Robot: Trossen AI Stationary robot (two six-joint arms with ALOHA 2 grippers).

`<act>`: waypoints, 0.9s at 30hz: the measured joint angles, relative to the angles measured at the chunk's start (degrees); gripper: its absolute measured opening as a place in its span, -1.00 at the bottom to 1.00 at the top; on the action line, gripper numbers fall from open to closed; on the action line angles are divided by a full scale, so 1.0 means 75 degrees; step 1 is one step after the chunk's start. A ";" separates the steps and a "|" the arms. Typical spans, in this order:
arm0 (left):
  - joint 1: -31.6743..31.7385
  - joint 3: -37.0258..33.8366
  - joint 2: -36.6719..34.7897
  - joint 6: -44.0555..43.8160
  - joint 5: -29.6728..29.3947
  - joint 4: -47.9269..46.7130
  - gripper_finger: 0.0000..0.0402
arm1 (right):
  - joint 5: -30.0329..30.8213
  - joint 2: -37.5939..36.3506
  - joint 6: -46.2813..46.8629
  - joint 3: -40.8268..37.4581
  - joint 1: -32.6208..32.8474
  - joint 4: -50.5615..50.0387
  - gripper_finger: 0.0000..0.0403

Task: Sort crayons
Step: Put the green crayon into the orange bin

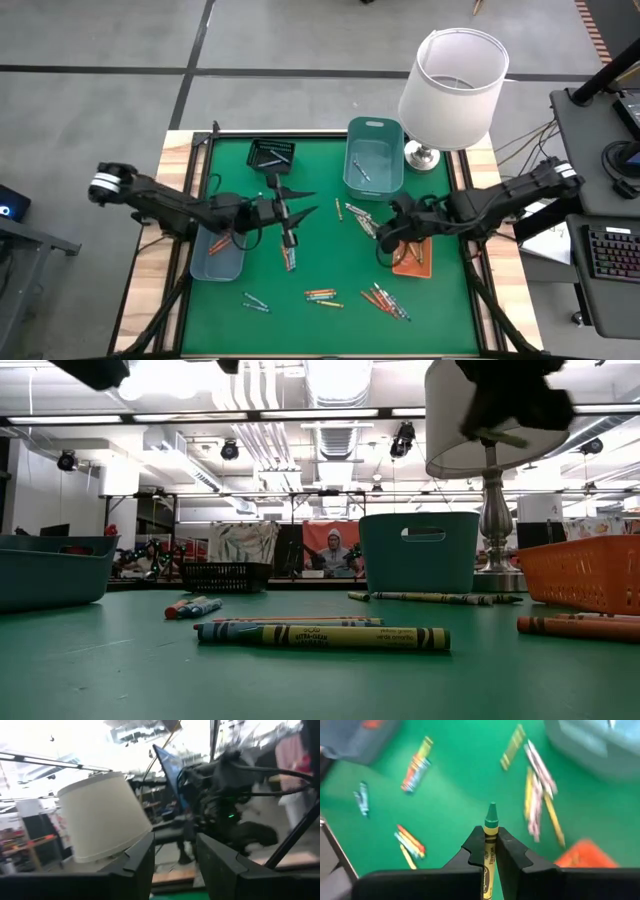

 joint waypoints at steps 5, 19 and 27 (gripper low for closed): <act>0.0262 0.0000 -0.1093 0.0280 -0.0009 -0.1720 -0.41 | -0.0793 0.0159 0.2073 -0.0152 0.0188 -0.0598 -0.93; 0.0967 0.0000 -0.3150 0.0427 -0.0006 -0.4462 -0.42 | -0.2121 0.0338 0.5225 -0.0931 0.0283 -0.1900 -0.94; 0.0977 0.0000 -0.3753 0.0171 -0.0006 -0.5285 -0.42 | -0.2035 0.0346 0.5191 -0.1230 -0.0048 -0.2191 -0.94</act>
